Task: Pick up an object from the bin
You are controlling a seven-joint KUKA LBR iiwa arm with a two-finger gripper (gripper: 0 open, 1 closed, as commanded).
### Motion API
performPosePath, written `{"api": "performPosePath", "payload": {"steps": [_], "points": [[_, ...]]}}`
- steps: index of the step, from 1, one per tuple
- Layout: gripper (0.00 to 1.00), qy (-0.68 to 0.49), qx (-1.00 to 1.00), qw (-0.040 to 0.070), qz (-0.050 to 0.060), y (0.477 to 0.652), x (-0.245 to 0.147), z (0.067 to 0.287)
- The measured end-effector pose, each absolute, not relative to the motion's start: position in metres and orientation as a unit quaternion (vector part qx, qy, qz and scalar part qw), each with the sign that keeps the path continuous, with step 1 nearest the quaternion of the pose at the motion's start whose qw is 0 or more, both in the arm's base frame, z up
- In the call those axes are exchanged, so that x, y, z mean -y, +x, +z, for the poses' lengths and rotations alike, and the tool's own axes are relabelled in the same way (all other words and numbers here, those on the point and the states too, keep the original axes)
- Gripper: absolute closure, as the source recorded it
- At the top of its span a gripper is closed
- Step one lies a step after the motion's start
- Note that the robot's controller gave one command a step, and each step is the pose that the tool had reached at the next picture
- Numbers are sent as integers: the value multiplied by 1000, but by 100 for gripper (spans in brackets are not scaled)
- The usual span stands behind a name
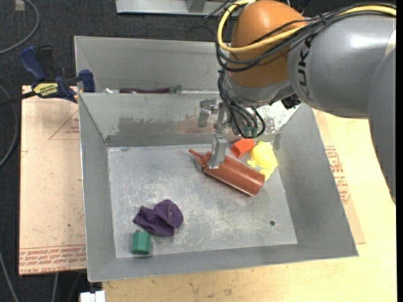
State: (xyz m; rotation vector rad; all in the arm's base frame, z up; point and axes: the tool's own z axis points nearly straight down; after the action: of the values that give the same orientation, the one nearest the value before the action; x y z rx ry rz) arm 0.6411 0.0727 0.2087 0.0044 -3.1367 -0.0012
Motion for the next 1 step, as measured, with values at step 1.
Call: {"api": "performPosePath", "payload": {"steps": [1], "points": [[0,1,1000,-1,-1,642,-72,214]]}}
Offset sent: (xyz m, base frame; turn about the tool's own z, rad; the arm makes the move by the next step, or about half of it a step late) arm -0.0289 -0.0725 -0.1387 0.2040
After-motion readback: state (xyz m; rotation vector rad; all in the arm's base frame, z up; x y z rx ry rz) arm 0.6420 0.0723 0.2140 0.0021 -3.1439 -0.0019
